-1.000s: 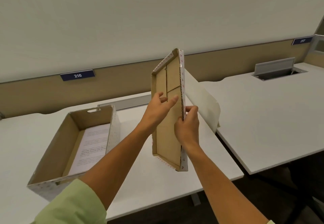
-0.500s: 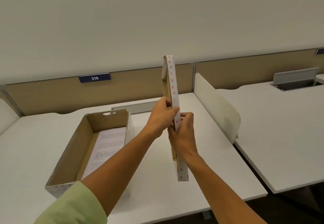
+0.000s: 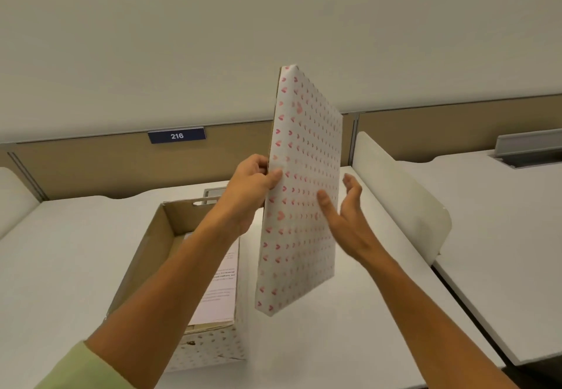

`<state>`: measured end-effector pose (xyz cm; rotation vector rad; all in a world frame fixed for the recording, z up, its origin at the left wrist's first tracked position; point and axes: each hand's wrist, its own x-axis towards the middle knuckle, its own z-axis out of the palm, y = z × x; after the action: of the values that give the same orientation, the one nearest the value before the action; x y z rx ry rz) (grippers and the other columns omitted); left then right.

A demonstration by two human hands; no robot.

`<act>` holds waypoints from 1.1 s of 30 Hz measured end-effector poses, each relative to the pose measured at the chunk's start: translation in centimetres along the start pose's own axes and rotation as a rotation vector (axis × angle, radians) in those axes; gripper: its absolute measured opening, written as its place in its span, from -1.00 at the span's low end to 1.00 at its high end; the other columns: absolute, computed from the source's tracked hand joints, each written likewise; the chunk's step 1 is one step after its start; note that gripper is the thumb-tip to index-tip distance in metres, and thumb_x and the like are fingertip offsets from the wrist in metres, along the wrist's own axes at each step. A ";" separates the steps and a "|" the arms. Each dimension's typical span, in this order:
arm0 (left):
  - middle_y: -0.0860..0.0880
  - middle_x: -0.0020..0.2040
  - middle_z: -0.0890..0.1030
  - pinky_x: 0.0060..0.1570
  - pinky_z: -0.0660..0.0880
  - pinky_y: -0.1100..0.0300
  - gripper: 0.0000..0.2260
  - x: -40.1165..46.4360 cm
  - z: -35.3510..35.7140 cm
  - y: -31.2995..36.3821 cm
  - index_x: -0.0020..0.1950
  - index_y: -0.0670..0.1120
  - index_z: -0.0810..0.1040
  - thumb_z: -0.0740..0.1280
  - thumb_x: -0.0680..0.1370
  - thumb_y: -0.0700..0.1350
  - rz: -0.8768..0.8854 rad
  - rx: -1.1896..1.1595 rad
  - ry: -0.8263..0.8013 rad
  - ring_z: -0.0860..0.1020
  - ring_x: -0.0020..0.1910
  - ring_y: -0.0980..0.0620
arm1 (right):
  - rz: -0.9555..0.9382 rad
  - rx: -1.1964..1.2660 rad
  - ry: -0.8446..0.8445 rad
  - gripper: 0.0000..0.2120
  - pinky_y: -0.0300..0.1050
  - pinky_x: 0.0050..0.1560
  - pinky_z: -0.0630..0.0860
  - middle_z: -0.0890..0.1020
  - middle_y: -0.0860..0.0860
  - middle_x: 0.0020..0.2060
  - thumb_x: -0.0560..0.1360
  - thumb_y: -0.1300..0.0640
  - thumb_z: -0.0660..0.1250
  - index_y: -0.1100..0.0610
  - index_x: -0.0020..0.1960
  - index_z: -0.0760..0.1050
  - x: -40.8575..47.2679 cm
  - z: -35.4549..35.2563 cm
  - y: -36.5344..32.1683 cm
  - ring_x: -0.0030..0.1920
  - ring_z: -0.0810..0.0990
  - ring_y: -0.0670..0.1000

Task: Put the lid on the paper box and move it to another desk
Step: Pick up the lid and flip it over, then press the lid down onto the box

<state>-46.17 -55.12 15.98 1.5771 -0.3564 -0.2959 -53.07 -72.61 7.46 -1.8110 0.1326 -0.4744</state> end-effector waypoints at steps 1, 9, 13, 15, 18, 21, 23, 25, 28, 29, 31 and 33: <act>-0.09 0.01 0.67 -0.13 0.65 0.07 -0.93 -0.1 -0.3 0.3 0.06 -0.10 0.48 0.28 0.61 -0.13 0.007 -0.016 0.005 0.69 -0.05 -0.01 | 0.001 -0.002 0.043 -0.13 -0.38 -0.22 0.59 0.31 -0.65 0.19 0.46 -0.35 0.27 -0.10 0.55 -0.12 0.5 -0.7 0.3 0.10 0.58 -0.35; -0.05 -0.03 0.70 -0.05 0.63 -0.03 -0.91 -0.7 -3.8 1.4 0.06 -0.07 0.51 0.29 0.60 -0.09 0.038 -0.085 0.030 0.69 -0.01 -0.06 | 0.242 0.007 0.254 -0.02 0.30 0.35 0.40 0.18 0.05 0.60 0.37 -0.42 0.26 -0.04 0.61 -0.05 3.9 -2.5 1.0 0.51 0.32 0.22; -0.05 -0.05 0.71 -0.06 0.63 0.00 -0.91 -0.9 -5.3 1.0 0.08 -0.08 0.51 0.28 0.60 -0.12 0.043 -0.170 0.021 0.69 0.00 -0.06 | 0.244 0.126 0.233 -0.10 0.18 0.21 0.54 0.46 0.03 0.43 0.39 -0.40 0.31 -0.03 0.57 0.09 4.4 -2.2 1.0 0.32 0.53 0.14; -0.03 -0.08 0.71 -0.13 0.64 0.07 -0.91 -0.8 -5.9 0.9 0.08 -0.08 0.52 0.27 0.61 -0.13 0.060 -0.207 0.035 0.70 -0.02 -0.05 | 0.216 0.175 0.225 -0.25 0.09 0.13 0.61 0.55 -0.03 0.31 0.45 -0.34 0.33 0.00 0.50 0.25 4.4 -2.0 0.9 0.25 0.59 0.09; 0.01 -0.10 0.72 -0.22 0.64 0.12 -0.91 -0.5 -6.6 0.6 0.09 -0.05 0.52 0.29 0.60 -0.11 0.093 -0.219 0.105 0.71 -0.05 -0.03 | 0.200 0.195 0.225 -0.38 0.19 0.18 0.61 0.58 -0.02 0.27 0.51 -0.25 0.35 0.01 0.45 0.33 4.6 -1.3 0.6 0.20 0.62 0.07; 0.07 -0.03 0.71 -0.25 0.63 0.17 -0.80 -0.1 -7.3 0.4 0.20 0.01 0.47 0.31 0.59 -0.08 0.158 -0.139 0.226 0.71 -0.08 0.05 | 0.199 0.182 0.220 -0.37 0.18 0.18 0.61 0.57 -0.03 0.27 0.50 -0.23 0.38 0.02 0.45 0.32 4.7 -0.4 -0.1 0.18 0.62 0.04; 0.08 0.02 0.69 -0.28 0.62 0.22 -0.72 -0.1 -7.9 0.1 0.30 0.07 0.40 0.31 0.59 -0.06 0.228 -0.067 0.297 0.70 -0.08 0.10 | 0.182 0.176 0.218 -0.38 0.14 0.15 0.63 0.57 -0.06 0.23 0.49 -0.20 0.40 0.01 0.44 0.33 4.7 0.3 -0.5 0.13 0.62 -0.01; 0.06 0.14 0.64 -0.25 0.63 0.23 -0.72 0.0 -8.7 -0.3 0.32 0.07 0.43 0.29 0.60 -0.04 0.293 -0.001 0.355 0.68 -0.05 0.14 | 0.162 0.159 0.207 -0.41 0.14 0.13 0.64 0.57 -0.06 0.22 0.50 -0.16 0.41 0.02 0.43 0.33 4.7 1.1 -1.0 0.14 0.63 0.01; 0.06 0.23 0.59 -0.06 0.66 0.05 -0.70 0.1 -10.0 -0.7 0.37 0.06 0.47 0.23 0.63 -0.01 0.328 0.152 0.413 0.66 0.03 0.06 | 0.133 0.096 0.182 -0.29 0.17 0.16 0.62 0.50 -0.02 0.34 0.50 -0.14 0.42 0.01 0.53 0.20 4.9 2.4 -1.9 0.25 0.58 0.08; 0.05 0.27 0.57 0.02 0.64 -0.03 -0.66 0.1 -10.4 -0.8 0.41 0.05 0.44 0.21 0.64 0.01 0.327 0.208 0.413 0.64 0.09 0.02 | 0.127 0.073 0.175 -0.20 0.20 0.18 0.59 0.44 -0.02 0.41 0.50 -0.14 0.43 -0.01 0.58 0.09 5.0 2.9 -2.2 0.29 0.55 0.08; -0.01 0.36 0.51 0.16 0.57 -0.10 -0.56 0.1 -11.1 -0.7 0.50 0.01 0.33 0.19 0.63 0.06 0.325 0.344 0.404 0.57 0.22 -0.05 | 0.109 0.027 0.152 -0.08 0.23 0.23 0.54 0.34 0.00 0.50 0.50 -0.12 0.43 -0.04 0.63 -0.09 5.1 3.9 -2.8 0.36 0.48 0.10; -0.05 0.42 0.44 0.22 0.52 -0.09 -0.46 0.1 -11.8 -0.7 0.53 -0.04 0.23 0.23 0.60 0.10 0.350 0.520 0.400 0.51 0.29 -0.09 | 0.075 -0.029 0.109 -0.11 0.25 0.26 0.52 0.33 0.00 0.52 0.51 -0.09 0.43 -0.04 0.63 -0.07 5.2 4.9 -3.3 0.40 0.46 0.13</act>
<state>-41.27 -44.38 15.73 1.9905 -0.4054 0.4124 -46.90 -68.94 10.77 -1.8025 0.2827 -0.5199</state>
